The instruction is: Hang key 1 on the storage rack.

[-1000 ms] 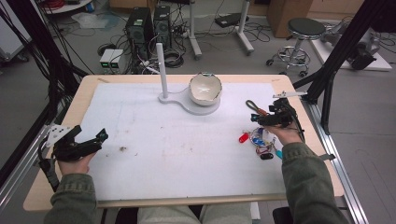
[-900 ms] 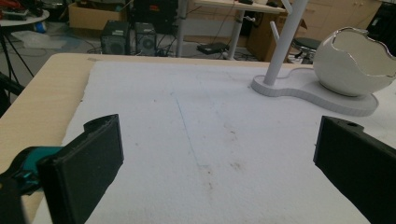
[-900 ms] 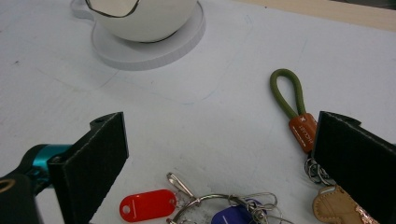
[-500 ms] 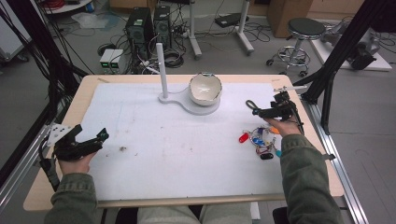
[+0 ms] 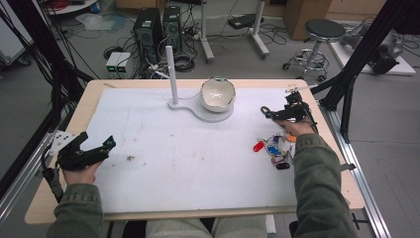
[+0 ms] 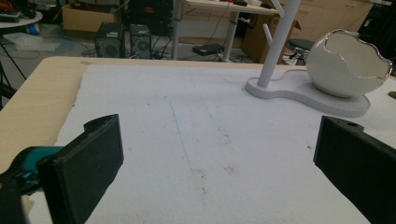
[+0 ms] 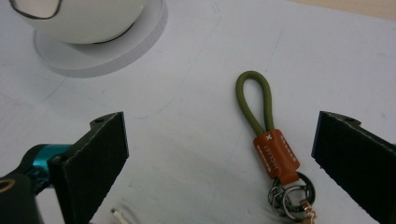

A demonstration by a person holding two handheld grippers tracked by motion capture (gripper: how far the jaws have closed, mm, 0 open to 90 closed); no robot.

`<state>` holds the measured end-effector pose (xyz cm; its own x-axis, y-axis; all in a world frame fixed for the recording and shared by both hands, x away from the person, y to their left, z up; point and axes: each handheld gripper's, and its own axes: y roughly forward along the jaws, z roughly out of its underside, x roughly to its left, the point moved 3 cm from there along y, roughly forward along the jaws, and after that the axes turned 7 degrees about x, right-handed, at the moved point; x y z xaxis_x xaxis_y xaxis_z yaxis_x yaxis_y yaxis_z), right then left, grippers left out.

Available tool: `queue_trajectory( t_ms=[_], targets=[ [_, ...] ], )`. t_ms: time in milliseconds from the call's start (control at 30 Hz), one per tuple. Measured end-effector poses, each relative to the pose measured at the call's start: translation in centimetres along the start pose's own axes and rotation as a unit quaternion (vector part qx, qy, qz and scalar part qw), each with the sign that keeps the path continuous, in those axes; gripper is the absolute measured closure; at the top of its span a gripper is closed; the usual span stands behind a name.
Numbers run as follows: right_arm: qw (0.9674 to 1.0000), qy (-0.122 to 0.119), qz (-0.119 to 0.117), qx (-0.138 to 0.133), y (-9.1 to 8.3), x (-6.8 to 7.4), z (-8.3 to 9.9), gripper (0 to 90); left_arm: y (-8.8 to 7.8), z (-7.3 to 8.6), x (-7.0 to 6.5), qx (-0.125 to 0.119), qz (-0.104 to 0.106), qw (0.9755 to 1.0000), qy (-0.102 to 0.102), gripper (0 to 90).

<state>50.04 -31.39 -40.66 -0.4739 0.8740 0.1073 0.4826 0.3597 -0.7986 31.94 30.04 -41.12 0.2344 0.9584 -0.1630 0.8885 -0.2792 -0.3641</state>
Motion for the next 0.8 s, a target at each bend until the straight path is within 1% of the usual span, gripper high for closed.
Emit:
queue_trajectory(
  t_ms=[33,67,100,133,200,267,333,400,433,467,500,567,600,667,700,733,800],
  targets=[
    [1.0,-0.003,0.003,0.006,0.4,-0.2,0.0,3.0,0.0,0.0,0.0,-0.001,0.0,1.0,0.0,2.0],
    [1.0,-0.003,0.003,0.006,0.4,-0.2,0.0,3.0,0.0,0.0,0.0,-0.001,0.0,1.0,0.0,2.0],
    [0.9996,-0.007,0.01,0.026,1.2,-0.5,0.0,3.0,-0.1,0.0,0.0,-0.001,0.001,1.0,0.0,2.0],
    [0.9992,-0.01,0.013,0.035,1.6,-0.7,0.1,3.0,-0.1,0.0,0.0,-0.002,0.001,1.0,-0.001,2.0],
    [0.9991,-0.008,0.013,0.039,1.9,-0.8,0.1,3.0,-0.1,0.0,0.0,-0.002,0.001,1.0,0.0,2.0],
    [0.9989,-0.002,-0.004,0.047,2.6,-1.0,0.3,3.0,-0.1,0.0,0.0,-0.001,0.0,1.0,0.0,2.0],
    [0.9984,-0.007,-0.001,0.055,2.9,-1.1,0.4,4.1,-0.1,0.0,-0.1,0.0,0.002,1.0,0.001,2.0],
    [0.9983,-0.006,-0.006,0.058,3.1,-1.2,0.4,4.9,-0.2,0.0,-0.1,0.001,0.003,1.0,0.001,2.0],
    [0.9982,0.001,-0.008,0.059,3.2,-1.3,0.4,5.4,-0.2,0.0,-0.2,0.001,0.004,1.0,0.003,2.0],
    [0.9979,0.003,-0.004,0.065,3.2,-1.6,0.4,12.4,-0.3,0.1,-0.2,0.002,0.004,1.0,0.003,2.0],
    [0.9976,0.006,-0.002,0.069,3.1,-1.7,0.5,14.6,-0.3,0.1,-0.2,0.002,0.003,1.0,0.003,2.0],
    [0.9975,0.004,-0.001,0.071,3.1,-1.9,0.4,15.5,-0.3,0.1,-0.1,0.0,0.001,1.0,0.001,1.9],
    [0.9977,0.005,0.0,0.068,2.8,-2.2,0.3,19.2,-0.3,0.0,-0.1,0.001,0.0,1.0,0.0,2.0],
    [0.9979,0.007,-0.014,0.062,2.6,-2.5,0.3,24.2,-0.2,0.1,0.0,0.001,-0.001,1.0,-0.001,2.0],
    [0.9979,0.007,-0.014,0.062,2.6,-2.5,0.3,24.2,-0.2,0.1,0.0,0.001,-0.001,1.0,-0.001,2.0],
    [0.9978,0.003,-0.016,0.064,2.5,-2.6,0.3,28.3,-0.2,0.1,0.0,0.001,-0.001,1.0,-0.002,2.0],
    [0.9976,0.006,-0.019,0.066,2.5,-2.7,0.3,30.1,-0.3,0.1,0.0,0.001,-0.001,1.0,-0.002,2.0]
  ],
)
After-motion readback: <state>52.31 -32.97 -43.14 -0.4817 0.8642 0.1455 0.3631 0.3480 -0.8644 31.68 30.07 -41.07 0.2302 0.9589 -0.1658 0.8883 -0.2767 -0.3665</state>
